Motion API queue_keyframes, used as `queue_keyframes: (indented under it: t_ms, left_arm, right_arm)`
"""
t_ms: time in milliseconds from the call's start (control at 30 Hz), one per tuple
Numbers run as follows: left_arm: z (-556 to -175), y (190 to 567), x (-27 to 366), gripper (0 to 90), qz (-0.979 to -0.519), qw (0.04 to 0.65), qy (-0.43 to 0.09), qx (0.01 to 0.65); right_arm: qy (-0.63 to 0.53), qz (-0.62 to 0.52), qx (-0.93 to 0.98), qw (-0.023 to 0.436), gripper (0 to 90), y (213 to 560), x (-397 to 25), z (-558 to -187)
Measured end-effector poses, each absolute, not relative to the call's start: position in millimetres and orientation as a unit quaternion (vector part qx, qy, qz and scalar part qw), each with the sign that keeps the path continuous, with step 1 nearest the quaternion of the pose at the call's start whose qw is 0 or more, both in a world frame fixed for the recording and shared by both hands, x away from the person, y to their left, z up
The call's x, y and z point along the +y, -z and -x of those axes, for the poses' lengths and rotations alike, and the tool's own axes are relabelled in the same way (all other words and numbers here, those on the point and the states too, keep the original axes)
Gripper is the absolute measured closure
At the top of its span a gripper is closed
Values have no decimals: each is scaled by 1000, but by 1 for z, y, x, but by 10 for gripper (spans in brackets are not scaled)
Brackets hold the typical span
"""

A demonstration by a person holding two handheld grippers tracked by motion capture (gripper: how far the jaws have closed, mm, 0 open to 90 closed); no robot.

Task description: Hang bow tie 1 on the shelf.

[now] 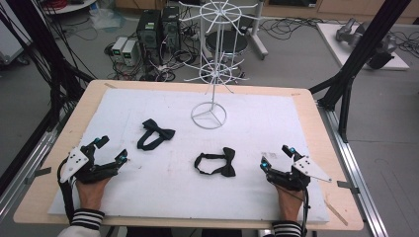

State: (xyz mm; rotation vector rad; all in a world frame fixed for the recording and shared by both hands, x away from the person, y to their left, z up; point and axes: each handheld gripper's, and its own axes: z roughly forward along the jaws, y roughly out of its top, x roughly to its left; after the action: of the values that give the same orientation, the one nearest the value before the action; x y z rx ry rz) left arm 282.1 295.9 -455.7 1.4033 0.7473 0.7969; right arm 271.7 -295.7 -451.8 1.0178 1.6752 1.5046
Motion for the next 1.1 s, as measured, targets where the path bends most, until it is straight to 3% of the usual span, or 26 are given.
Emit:
queue_keyframes:
  t_ms: [1100]
  left_arm:
    - [-285,447,303,143,-612,635,-327,340]
  right_arm:
    - [-579,-388,634,335,109,452,-296,-270]
